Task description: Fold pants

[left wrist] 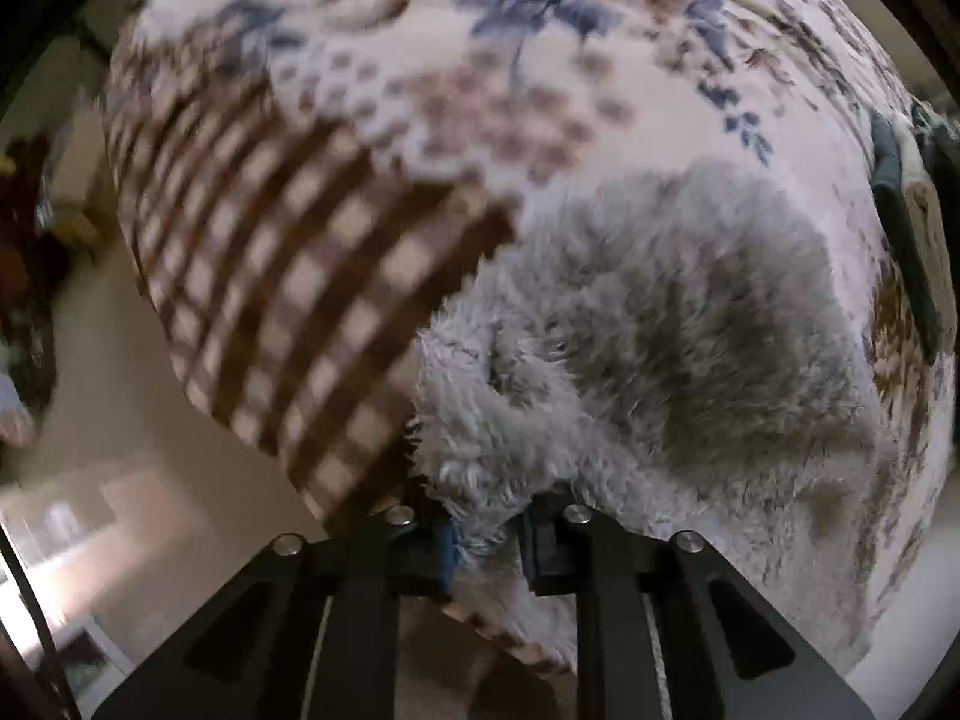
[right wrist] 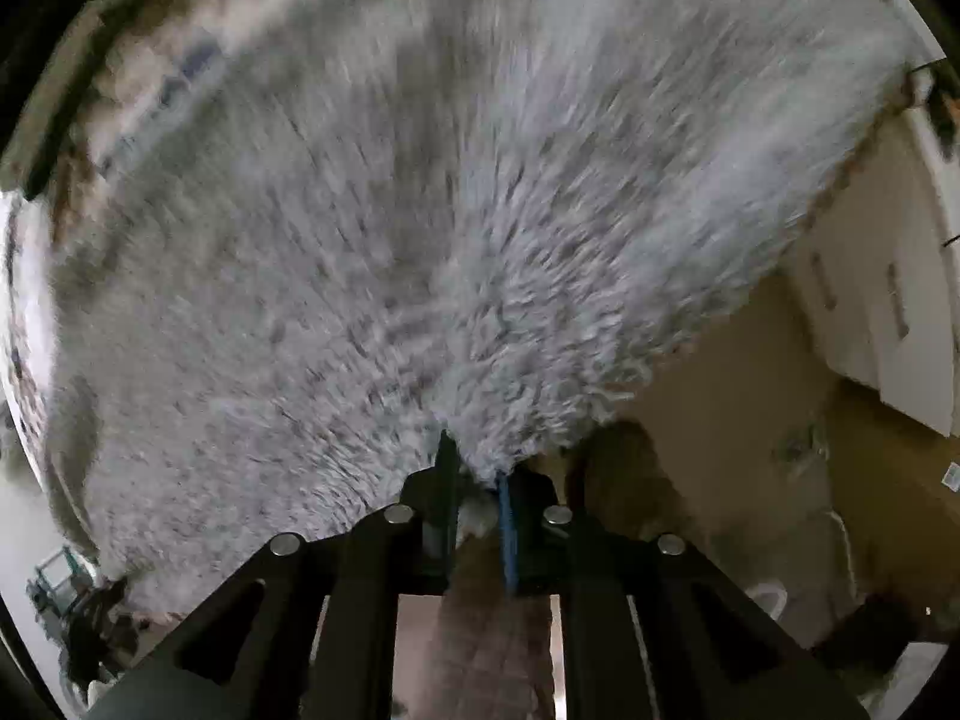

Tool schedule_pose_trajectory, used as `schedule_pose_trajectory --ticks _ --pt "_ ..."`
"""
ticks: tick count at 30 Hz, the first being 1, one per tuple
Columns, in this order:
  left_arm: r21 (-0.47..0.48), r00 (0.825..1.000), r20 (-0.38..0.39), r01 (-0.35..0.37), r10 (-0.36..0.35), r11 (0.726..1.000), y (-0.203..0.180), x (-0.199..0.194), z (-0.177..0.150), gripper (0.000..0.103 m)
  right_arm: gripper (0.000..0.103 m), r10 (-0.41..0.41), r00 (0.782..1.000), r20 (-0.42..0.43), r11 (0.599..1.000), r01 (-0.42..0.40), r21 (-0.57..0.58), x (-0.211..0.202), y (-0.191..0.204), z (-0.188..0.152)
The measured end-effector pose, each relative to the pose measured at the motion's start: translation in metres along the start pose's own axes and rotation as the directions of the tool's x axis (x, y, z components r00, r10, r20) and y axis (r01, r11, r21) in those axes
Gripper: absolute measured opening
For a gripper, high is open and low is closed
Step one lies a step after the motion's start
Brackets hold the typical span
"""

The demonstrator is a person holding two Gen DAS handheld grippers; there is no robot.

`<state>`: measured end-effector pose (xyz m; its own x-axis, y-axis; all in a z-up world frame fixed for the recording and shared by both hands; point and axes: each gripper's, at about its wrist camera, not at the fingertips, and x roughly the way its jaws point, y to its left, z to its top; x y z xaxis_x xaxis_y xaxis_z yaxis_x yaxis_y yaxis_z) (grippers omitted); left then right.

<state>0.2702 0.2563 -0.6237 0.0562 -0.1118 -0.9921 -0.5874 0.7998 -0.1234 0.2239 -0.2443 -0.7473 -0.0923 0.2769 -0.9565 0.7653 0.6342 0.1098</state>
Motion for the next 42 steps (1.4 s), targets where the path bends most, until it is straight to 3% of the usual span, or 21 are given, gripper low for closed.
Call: schedule_pose_trajectory --ticks 2,3,4,5,6,7,9,11,13,17,22,23,26,30,35,37,40,42 --pt "0.013 1.000 0.009 -0.010 0.010 1.000 -0.003 -0.011 -0.005 0.027 0.020 0.049 0.998 -0.044 0.999 -0.048 0.026 0.006 -0.002 0.005" --pt "0.030 0.999 0.023 -0.023 0.022 0.999 -0.007 -0.020 -0.008 0.038 0.037 0.067 0.997 -0.049 0.997 -0.066 0.030 0.004 -0.004 0.008" --pt "0.057 0.999 0.045 -0.034 0.031 0.998 -0.012 -0.031 -0.013 0.056 0.060 0.093 0.994 -0.049 0.995 -0.092 0.023 -0.002 -0.005 0.009" --pt "0.102 0.994 0.091 -0.064 0.055 0.993 -0.021 -0.048 -0.020 0.070 0.070 0.114 0.992 -0.046 0.993 -0.113 0.019 -0.007 -0.006 0.012" --pt "0.131 0.990 0.120 -0.085 0.069 0.988 -0.026 -0.060 -0.026 0.093 0.080 0.140 0.989 -0.037 0.990 -0.140 0.011 -0.015 -0.007 0.012" --pt "0.189 0.982 0.175 -0.111 0.078 0.976 -0.039 -0.078 -0.036 0.097 0.080 0.164 0.986 -0.027 0.986 -0.164 0.004 -0.023 -0.011 0.011" --pt "0.276 0.970 0.231 -0.140 0.076 0.951 -0.062 -0.097 -0.050 0.097 0.080 0.199 0.980 0.001 0.980 -0.199 -0.010 -0.043 -0.018 0.009" --pt "0.384 0.969 0.244 -0.134 0.040 0.914 -0.103 -0.107 -0.069 0.097 0.080 0.215 0.976 0.046 0.977 -0.215 -0.011 -0.064 -0.029 0.010" --pt "0.462 0.973 0.232 -0.122 0.014 0.879 -0.140 -0.104 -0.083 0.097 0.080 0.227 0.969 0.097 0.974 -0.228 -0.006 -0.086 -0.047 0.021" --pt "0.616 0.986 0.140 -0.018 -0.087 0.788 -0.247 -0.084 -0.123 0.097 0.080 0.208 0.955 0.212 0.976 -0.218 0.023 -0.129 -0.092 0.061" --pt "0.744 0.990 0.084 0.015 -0.115 0.668 -0.374 -0.053 -0.185 0.097 0.081 0.142 0.933 0.330 0.978 -0.183 0.098 -0.172 -0.175 0.144" --pt "0.768 0.991 0.069 0.020 -0.114 0.640 -0.405 -0.041 -0.202 0.097 0.081 0.129 0.933 0.335 0.979 -0.174 0.107 -0.177 -0.194 0.163" --pt "0.806 0.993 0.060 0.013 -0.103 0.592 -0.465 -0.015 -0.238 0.097 0.081 0.126 0.942 0.312 0.984 -0.158 0.080 -0.172 -0.241 0.234" --pt "0.811 0.997 0.024 0.024 -0.074 0.585 -0.523 0.018 -0.277 0.097 0.081 0.245 0.957 0.154 0.964 -0.224 -0.140 -0.145 -0.256 0.328" --pt "0.812 0.999 0.016 0.011 -0.040 0.583 -0.568 0.049 -0.311 0.097 0.077 0.251 0.964 -0.090 0.909 -0.267 -0.320 -0.098 -0.235 0.378" --pt "0.814 0.999 0.020 -0.002 -0.025 0.581 -0.574 0.053 -0.318 0.097 0.022 0.254 0.962 -0.096 0.873 -0.271 -0.406 -0.101 -0.222 0.375" --pt "0.806 0.999 0.029 -0.012 -0.019 0.592 -0.572 0.051 -0.318 0.097 0.020 0.282 0.959 -0.040 0.861 -0.271 -0.429 -0.127 -0.216 0.373" --pt "0.794 0.999 0.041 -0.019 -0.023 0.608 -0.570 0.046 -0.313 0.097 0.018 0.342 0.939 0.015 0.857 -0.306 -0.416 -0.156 -0.223 0.373"
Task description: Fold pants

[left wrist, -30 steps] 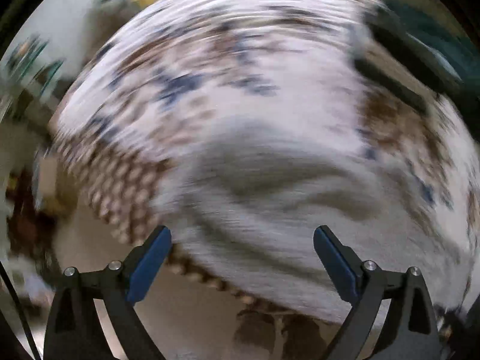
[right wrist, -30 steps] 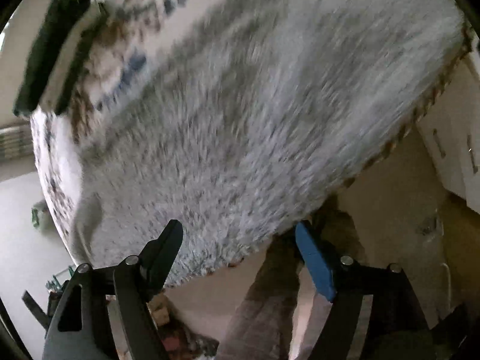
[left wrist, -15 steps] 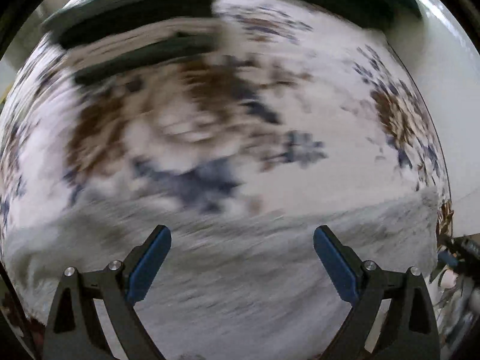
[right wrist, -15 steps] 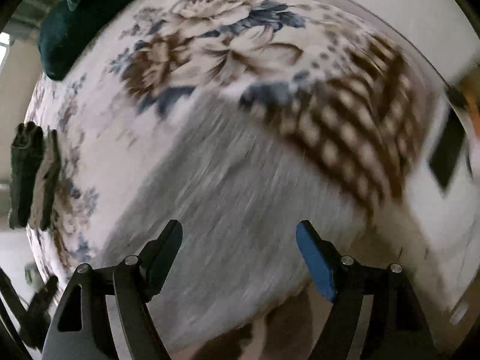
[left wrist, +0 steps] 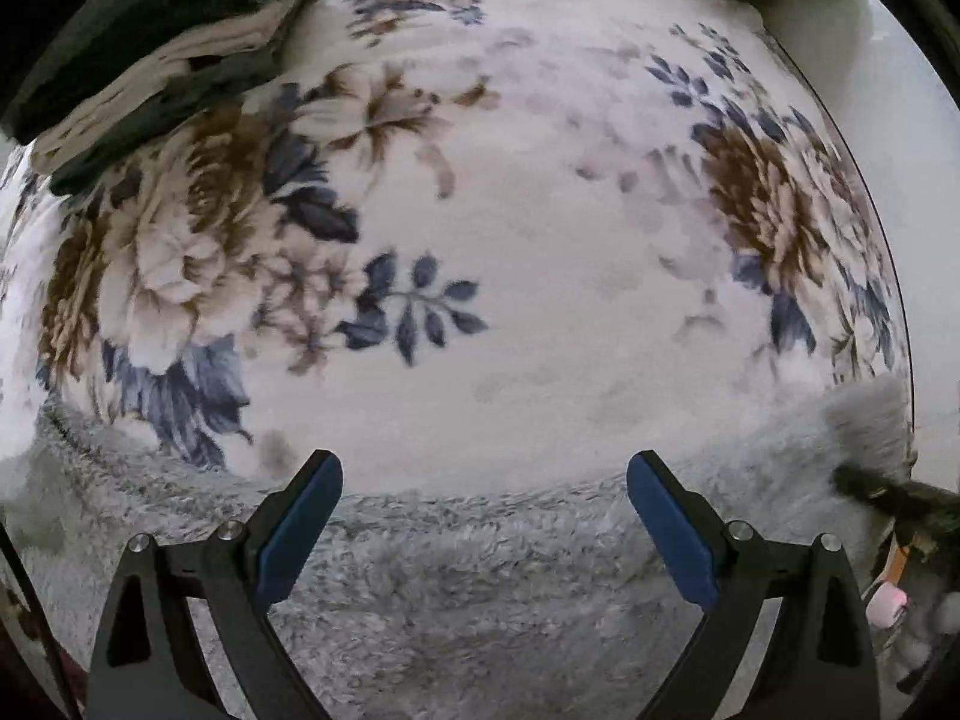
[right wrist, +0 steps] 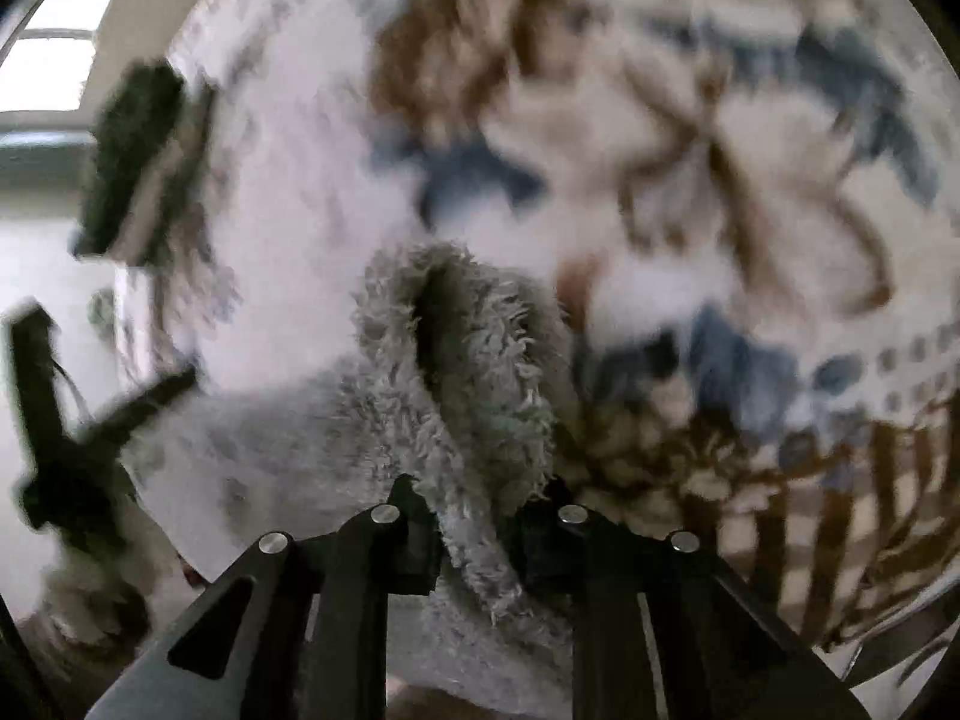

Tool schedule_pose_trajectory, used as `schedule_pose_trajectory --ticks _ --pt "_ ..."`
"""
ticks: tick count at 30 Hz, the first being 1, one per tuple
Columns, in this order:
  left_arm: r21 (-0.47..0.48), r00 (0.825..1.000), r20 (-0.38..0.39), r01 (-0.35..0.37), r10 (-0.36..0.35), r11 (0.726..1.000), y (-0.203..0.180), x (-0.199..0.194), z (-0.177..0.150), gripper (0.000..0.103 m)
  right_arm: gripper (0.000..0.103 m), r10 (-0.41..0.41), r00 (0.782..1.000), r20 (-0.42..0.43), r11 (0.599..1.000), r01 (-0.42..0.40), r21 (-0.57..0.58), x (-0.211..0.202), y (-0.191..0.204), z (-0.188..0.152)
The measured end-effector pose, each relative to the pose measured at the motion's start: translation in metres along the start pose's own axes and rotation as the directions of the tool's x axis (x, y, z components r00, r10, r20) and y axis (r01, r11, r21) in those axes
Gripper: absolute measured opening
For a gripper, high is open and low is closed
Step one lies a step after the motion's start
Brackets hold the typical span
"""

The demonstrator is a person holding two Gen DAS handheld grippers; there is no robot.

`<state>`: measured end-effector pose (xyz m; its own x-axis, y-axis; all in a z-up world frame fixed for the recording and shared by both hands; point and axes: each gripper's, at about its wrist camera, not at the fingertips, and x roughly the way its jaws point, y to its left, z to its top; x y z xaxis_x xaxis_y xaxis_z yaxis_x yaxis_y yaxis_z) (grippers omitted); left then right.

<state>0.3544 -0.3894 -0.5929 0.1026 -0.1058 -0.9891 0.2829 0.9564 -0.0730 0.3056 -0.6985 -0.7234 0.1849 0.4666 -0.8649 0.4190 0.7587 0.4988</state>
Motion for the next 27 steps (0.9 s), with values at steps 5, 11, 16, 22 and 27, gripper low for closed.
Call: schedule_pose_trajectory --ticks 5,11,16,22,27 --pt "-0.074 0.999 0.033 -0.008 0.011 0.997 0.017 -0.012 0.002 0.097 0.018 0.017 0.996 0.091 0.998 -0.023 0.061 -0.048 -0.021 0.014" --pt "-0.148 0.999 0.036 -0.014 0.019 0.989 0.040 -0.014 -0.001 0.097 0.054 -0.167 0.974 -0.153 0.979 0.183 0.094 0.013 -0.051 0.023" --pt "-0.190 0.997 0.072 -0.016 0.030 0.982 0.088 -0.046 -0.014 0.097 0.074 -0.324 0.946 -0.030 0.946 0.323 -0.018 -0.029 0.015 0.020" --pt "-0.316 0.996 0.070 -0.030 0.054 0.948 0.206 -0.083 -0.043 0.097 0.074 -0.183 0.983 0.032 0.981 0.185 -0.062 -0.045 0.148 0.012" --pt "-0.420 0.993 0.007 -0.107 0.121 0.901 0.321 -0.079 -0.055 0.097 0.074 0.041 0.980 -0.195 0.980 -0.077 -0.182 0.068 0.299 0.009"
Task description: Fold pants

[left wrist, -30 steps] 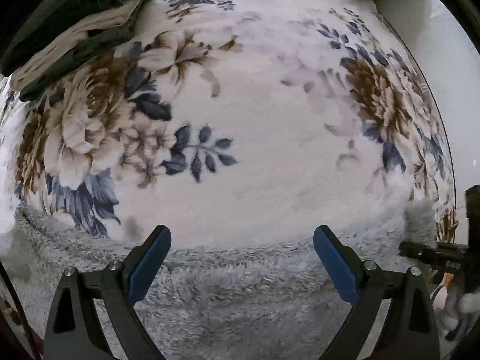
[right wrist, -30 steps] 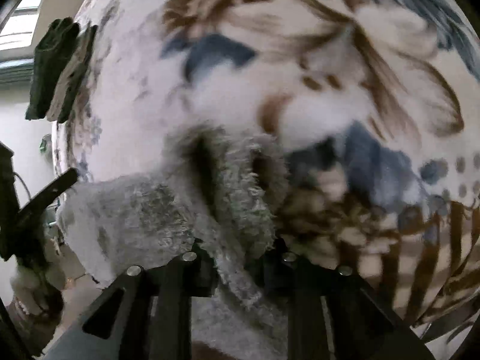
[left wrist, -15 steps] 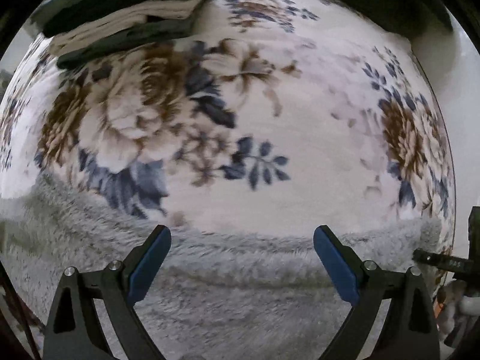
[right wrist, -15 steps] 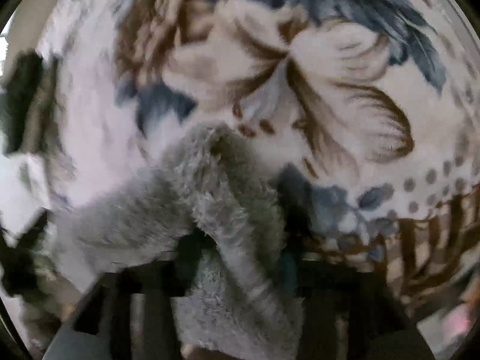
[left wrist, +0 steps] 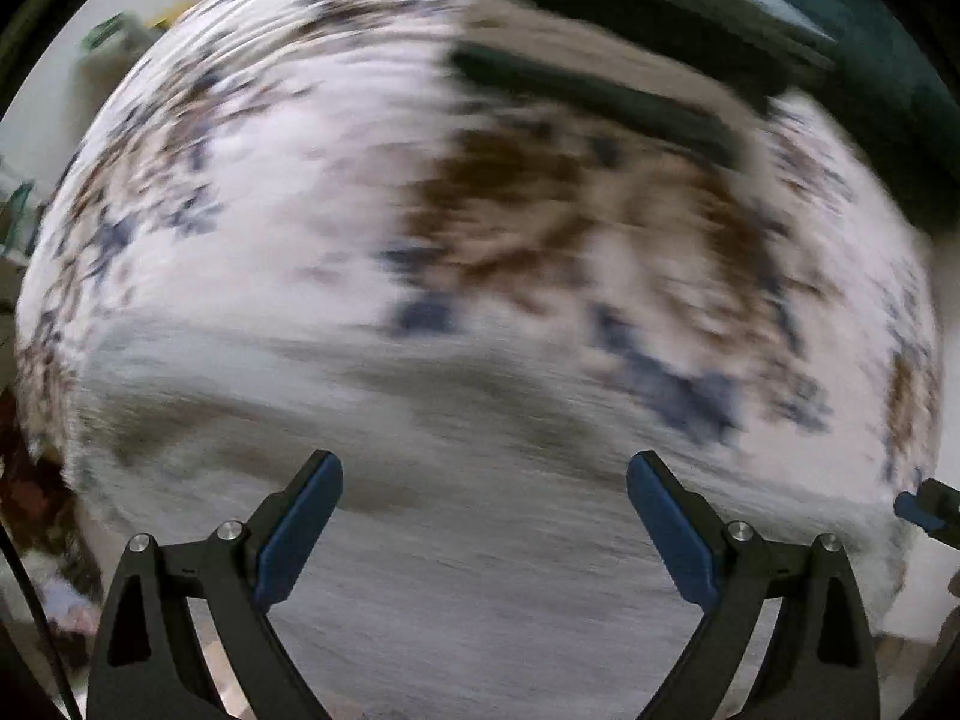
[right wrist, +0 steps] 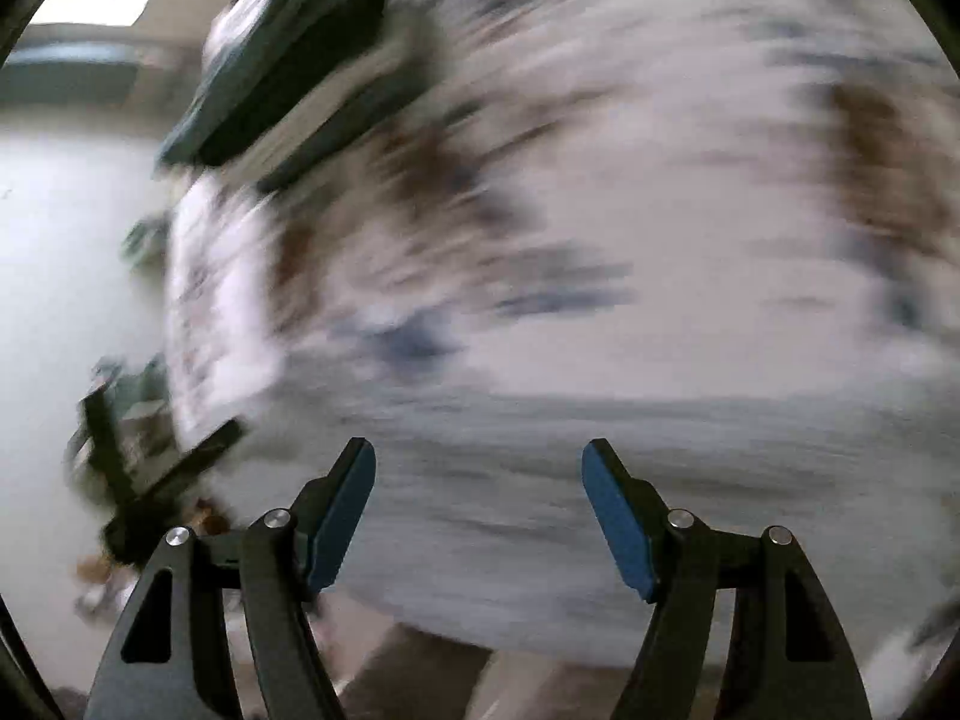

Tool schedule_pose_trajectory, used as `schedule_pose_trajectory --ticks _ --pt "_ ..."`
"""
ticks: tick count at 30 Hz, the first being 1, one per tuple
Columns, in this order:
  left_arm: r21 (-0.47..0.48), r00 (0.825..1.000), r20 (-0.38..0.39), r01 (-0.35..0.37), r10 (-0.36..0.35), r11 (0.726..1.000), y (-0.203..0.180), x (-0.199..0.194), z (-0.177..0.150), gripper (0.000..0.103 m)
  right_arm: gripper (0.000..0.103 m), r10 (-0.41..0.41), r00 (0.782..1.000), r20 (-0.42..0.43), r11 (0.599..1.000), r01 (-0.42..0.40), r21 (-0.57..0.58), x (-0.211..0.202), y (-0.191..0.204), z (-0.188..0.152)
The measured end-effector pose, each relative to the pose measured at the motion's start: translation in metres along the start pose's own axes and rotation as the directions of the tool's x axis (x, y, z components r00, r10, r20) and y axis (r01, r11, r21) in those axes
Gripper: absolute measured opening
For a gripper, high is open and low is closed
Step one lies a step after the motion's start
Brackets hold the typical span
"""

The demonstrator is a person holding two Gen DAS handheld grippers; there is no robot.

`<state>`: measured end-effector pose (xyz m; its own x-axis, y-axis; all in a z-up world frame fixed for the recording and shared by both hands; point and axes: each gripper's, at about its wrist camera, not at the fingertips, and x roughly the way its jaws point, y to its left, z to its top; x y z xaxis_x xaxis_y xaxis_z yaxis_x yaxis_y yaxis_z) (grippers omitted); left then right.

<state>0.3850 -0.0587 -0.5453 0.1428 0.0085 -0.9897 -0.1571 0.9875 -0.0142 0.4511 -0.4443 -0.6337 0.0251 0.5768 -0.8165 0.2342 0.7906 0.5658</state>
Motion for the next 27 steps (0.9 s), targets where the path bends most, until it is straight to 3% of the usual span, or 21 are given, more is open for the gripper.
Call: schedule_pose_trajectory --ticks 3,7,11,14,15,18,20,21,22,25,27 --pt "-0.040 0.999 -0.021 -0.051 0.050 0.998 0.046 0.022 0.019 0.097 0.074 0.098 0.985 -0.144 0.995 -0.102 -0.020 0.090 0.061 0.026" --pt "-0.053 0.995 -0.065 -0.079 0.075 0.995 0.082 0.055 0.034 0.097 0.074 0.233 0.934 -0.271 0.972 -0.215 0.095 0.188 0.095 0.054" --pt "-0.041 0.994 -0.097 -0.060 0.055 0.997 0.101 0.072 0.038 0.097 0.074 0.254 0.908 -0.333 0.966 -0.223 0.131 0.243 0.115 0.058" --pt "-0.041 0.993 -0.115 -0.038 0.033 0.998 0.112 0.080 0.038 0.097 0.067 0.272 0.866 -0.420 0.962 -0.252 0.103 0.261 0.133 0.045" --pt "-0.043 0.992 -0.122 -0.034 0.029 0.998 0.116 0.083 0.037 0.097 0.067 0.249 0.862 -0.441 0.968 -0.237 0.084 0.267 0.137 0.043" --pt "-0.056 0.991 -0.136 -0.020 0.013 0.998 0.125 0.091 0.036 0.097 0.067 0.138 0.888 -0.438 0.990 -0.127 0.055 0.286 0.141 0.051" --pt "-0.070 0.990 -0.142 -0.008 -0.002 0.998 0.131 0.094 0.035 0.097 0.059 0.140 0.890 -0.434 0.990 -0.115 0.083 0.301 0.143 0.059" --pt "-0.072 0.990 -0.140 -0.006 -0.004 0.997 0.133 0.093 0.036 0.097 0.016 0.084 0.903 -0.421 0.996 -0.074 0.041 0.305 0.150 0.061" --pt "-0.075 0.991 -0.135 -0.008 -0.002 0.997 0.136 0.092 0.035 0.097 0.009 0.051 0.914 -0.403 0.999 -0.050 0.012 0.302 0.159 0.064" --pt "-0.100 0.992 -0.122 0.021 -0.033 0.995 0.147 0.088 0.039 0.097 0.008 0.003 0.959 -0.284 0.999 -0.017 -0.048 0.275 0.184 0.080" --pt "-0.104 0.993 -0.109 0.027 -0.038 0.994 0.151 0.087 0.043 0.097 0.008 -0.005 0.969 -0.247 0.999 -0.008 -0.050 0.259 0.191 0.088"
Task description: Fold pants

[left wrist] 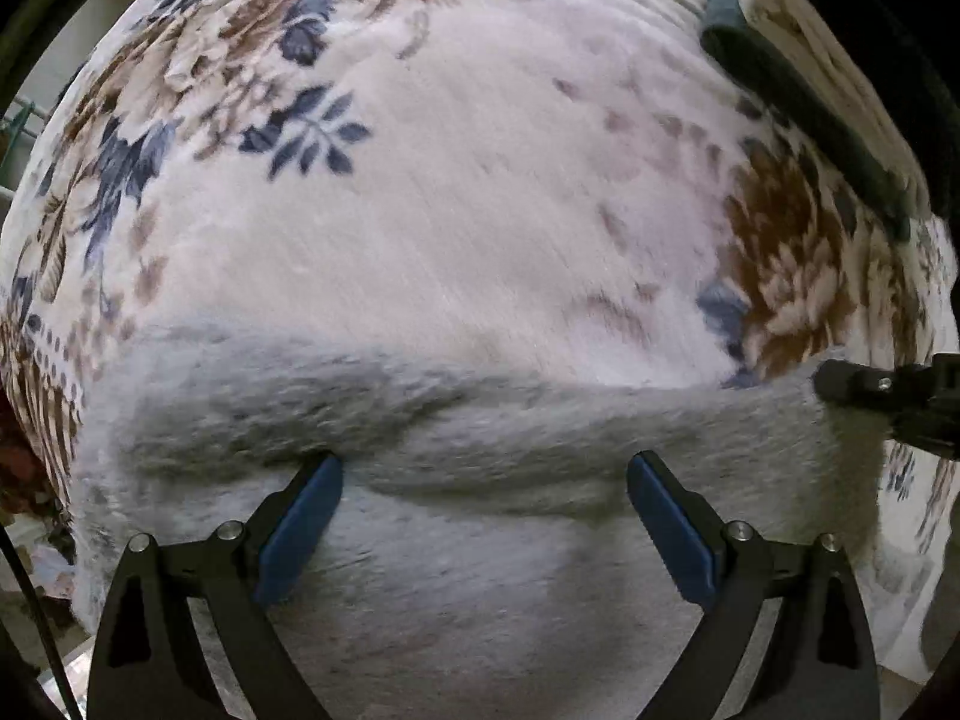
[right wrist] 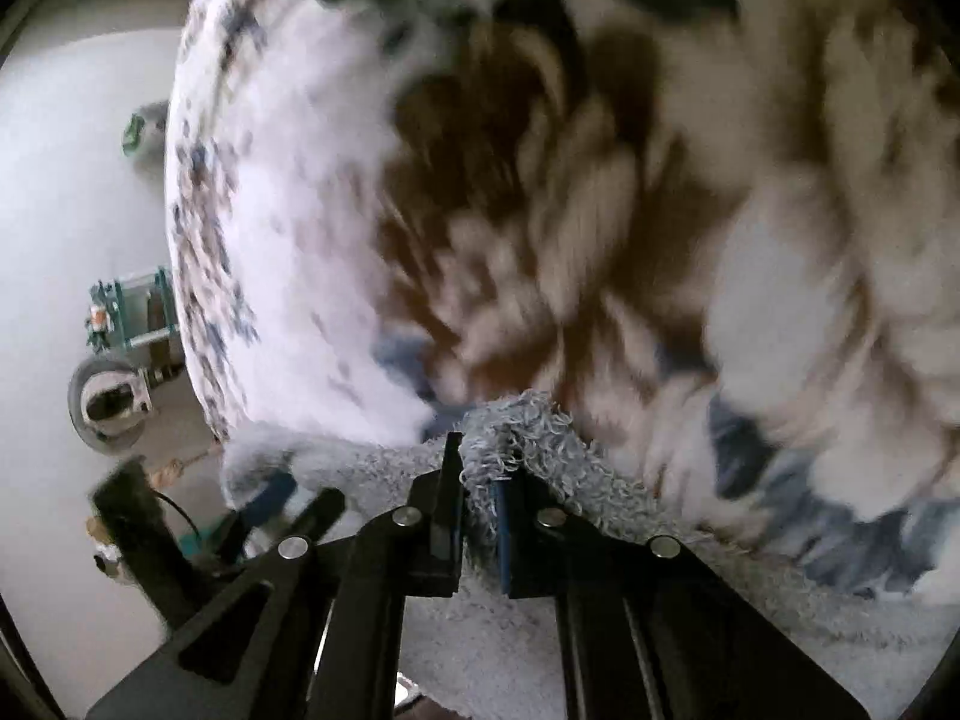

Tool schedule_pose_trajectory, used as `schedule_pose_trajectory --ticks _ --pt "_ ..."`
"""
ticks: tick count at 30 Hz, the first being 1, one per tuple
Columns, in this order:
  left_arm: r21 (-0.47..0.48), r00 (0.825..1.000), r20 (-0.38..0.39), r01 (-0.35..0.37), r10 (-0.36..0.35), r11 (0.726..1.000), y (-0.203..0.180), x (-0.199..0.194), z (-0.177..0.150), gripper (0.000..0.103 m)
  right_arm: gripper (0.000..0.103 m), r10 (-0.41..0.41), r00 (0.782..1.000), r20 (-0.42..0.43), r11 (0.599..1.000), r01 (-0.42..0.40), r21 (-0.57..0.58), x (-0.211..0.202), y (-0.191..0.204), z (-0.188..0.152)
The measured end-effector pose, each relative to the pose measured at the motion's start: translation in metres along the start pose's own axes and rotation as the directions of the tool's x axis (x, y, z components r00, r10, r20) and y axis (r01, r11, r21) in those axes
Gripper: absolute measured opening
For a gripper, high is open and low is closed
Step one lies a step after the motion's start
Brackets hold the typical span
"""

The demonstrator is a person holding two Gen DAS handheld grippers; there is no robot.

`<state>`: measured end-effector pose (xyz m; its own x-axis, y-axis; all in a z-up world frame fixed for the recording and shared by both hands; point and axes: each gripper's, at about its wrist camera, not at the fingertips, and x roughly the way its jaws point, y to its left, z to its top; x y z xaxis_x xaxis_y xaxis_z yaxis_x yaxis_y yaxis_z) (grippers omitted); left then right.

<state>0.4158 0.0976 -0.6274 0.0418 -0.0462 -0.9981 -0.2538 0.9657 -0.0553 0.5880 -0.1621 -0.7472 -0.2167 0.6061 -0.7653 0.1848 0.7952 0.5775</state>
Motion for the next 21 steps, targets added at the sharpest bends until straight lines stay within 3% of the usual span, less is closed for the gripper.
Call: schedule_pose_trajectory --ticks 2,5,7,9,11,15,19,21 --pt "-0.006 1.000 0.004 -0.005 0.005 1.000 0.004 -0.002 0.005 0.097 0.010 -0.036 0.998 -0.048 0.999 0.036 0.006 0.007 -0.006 0.000" --pt "-0.048 0.999 0.007 0.046 -0.045 0.998 0.019 -0.021 0.011 0.097 0.027 -0.112 0.986 -0.126 0.994 0.112 -0.009 0.015 -0.015 -0.007" --pt "-0.083 0.996 0.042 0.085 -0.082 0.993 0.035 -0.048 0.005 0.097 0.063 -0.162 0.983 -0.084 0.986 0.158 -0.055 0.006 0.001 -0.015" --pt "-0.135 0.990 0.098 0.118 -0.105 0.984 0.058 -0.085 -0.007 0.097 0.076 -0.196 0.981 0.001 0.979 0.195 -0.063 -0.013 0.016 -0.030" --pt "-0.183 0.987 0.133 0.112 -0.089 0.977 0.082 -0.107 -0.020 0.097 0.076 -0.222 0.970 0.098 0.973 0.227 -0.037 -0.034 0.030 -0.049" --pt "-0.315 0.992 0.126 0.052 -0.013 0.948 0.145 -0.111 -0.028 0.097 0.076 -0.198 0.967 0.161 0.980 0.193 0.047 -0.045 0.047 -0.072" --pt "-0.425 0.994 0.077 0.099 -0.073 0.900 0.184 -0.082 -0.037 0.097 0.076 -0.109 0.991 0.074 0.994 0.109 0.007 -0.008 0.082 -0.079" --pt "-0.469 0.989 0.088 0.148 -0.120 0.871 0.197 -0.074 -0.050 0.097 0.076 -0.068 0.998 0.017 0.993 0.069 -0.100 0.018 0.114 -0.072"
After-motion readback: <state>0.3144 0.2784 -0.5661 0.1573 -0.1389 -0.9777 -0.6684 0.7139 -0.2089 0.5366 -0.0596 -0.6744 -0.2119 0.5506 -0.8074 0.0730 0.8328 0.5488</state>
